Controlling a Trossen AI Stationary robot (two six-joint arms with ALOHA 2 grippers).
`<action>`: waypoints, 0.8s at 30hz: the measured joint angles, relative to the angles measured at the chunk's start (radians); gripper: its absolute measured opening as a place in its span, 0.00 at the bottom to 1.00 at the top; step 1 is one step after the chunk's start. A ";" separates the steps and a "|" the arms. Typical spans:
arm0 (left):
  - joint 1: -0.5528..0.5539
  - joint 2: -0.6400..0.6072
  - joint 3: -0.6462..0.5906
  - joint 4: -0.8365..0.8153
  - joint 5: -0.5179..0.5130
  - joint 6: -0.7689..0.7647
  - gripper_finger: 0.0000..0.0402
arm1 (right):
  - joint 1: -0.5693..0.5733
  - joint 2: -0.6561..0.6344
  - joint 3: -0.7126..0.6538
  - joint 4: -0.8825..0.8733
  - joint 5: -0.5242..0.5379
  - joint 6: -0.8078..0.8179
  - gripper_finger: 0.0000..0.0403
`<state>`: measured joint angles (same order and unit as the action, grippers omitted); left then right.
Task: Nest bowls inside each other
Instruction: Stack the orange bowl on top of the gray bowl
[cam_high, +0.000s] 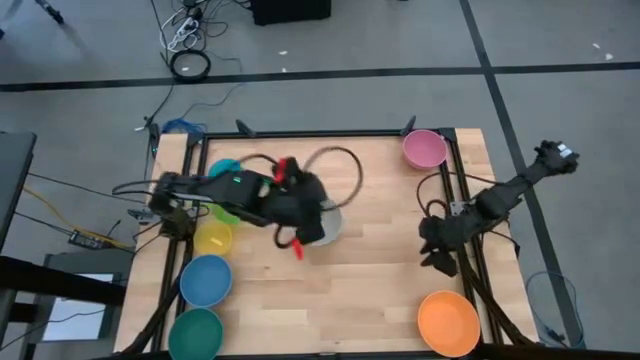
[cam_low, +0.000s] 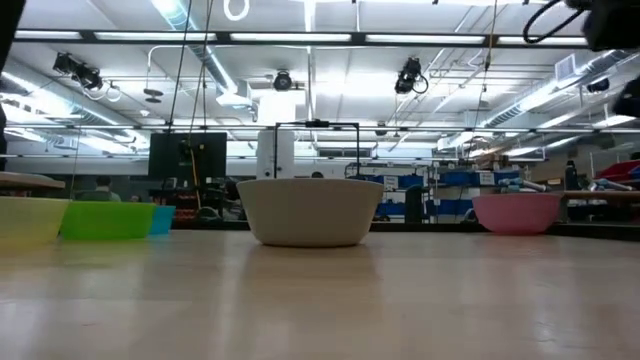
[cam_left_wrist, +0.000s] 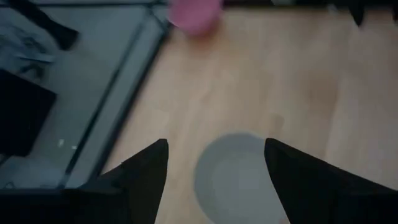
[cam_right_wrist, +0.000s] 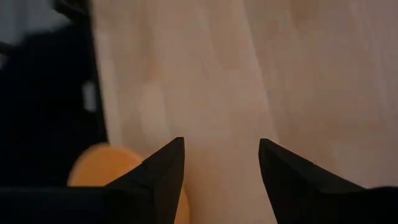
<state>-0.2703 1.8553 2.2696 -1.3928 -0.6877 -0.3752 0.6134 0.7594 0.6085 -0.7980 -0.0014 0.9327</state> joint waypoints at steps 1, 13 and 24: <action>-0.012 -0.018 0.000 -0.004 -0.028 -0.012 0.68 | 0.031 0.016 0.005 -0.024 0.005 0.036 0.49; -0.145 -0.164 -0.001 -0.060 -0.205 -0.088 0.68 | 0.335 0.268 0.032 0.025 -0.021 0.412 0.49; -0.178 -0.168 -0.002 -0.105 -0.231 -0.112 0.68 | 0.444 0.421 0.128 0.010 -0.025 0.560 0.49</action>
<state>-0.4484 1.6875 2.2681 -1.4980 -0.9184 -0.4873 1.0577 1.1807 0.7368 -0.7877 -0.0265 1.4924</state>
